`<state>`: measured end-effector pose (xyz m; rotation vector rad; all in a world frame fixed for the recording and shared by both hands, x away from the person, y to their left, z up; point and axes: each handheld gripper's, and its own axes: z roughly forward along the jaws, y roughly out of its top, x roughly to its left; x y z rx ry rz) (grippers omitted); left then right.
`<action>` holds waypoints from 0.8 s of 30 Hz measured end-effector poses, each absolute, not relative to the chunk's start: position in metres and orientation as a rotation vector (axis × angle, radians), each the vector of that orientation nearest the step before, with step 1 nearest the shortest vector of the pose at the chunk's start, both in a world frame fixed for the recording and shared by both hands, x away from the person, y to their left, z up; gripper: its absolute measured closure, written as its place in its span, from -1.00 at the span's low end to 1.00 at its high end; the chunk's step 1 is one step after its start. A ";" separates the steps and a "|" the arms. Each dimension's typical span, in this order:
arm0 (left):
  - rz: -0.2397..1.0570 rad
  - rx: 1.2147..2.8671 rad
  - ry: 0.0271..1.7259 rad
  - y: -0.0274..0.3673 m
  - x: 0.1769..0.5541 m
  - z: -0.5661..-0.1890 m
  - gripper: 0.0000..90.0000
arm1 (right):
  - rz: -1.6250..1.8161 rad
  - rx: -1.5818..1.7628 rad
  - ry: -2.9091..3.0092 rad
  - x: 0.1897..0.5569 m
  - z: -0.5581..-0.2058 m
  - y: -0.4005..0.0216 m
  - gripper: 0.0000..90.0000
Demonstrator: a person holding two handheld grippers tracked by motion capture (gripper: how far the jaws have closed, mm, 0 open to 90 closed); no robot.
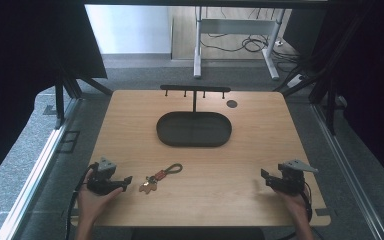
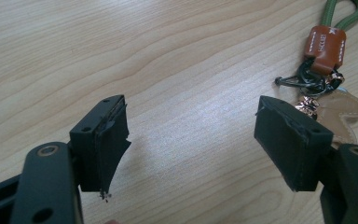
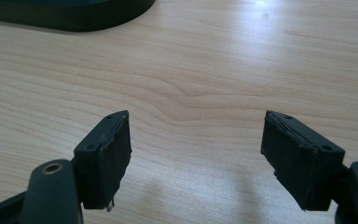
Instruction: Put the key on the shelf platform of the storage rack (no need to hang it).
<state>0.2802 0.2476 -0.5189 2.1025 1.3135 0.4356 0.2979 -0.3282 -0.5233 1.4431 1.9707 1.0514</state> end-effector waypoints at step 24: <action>0.415 2.064 1.260 0.251 0.269 -0.498 -0.47 | 1.131 1.386 2.000 0.287 -0.526 -0.313 -0.43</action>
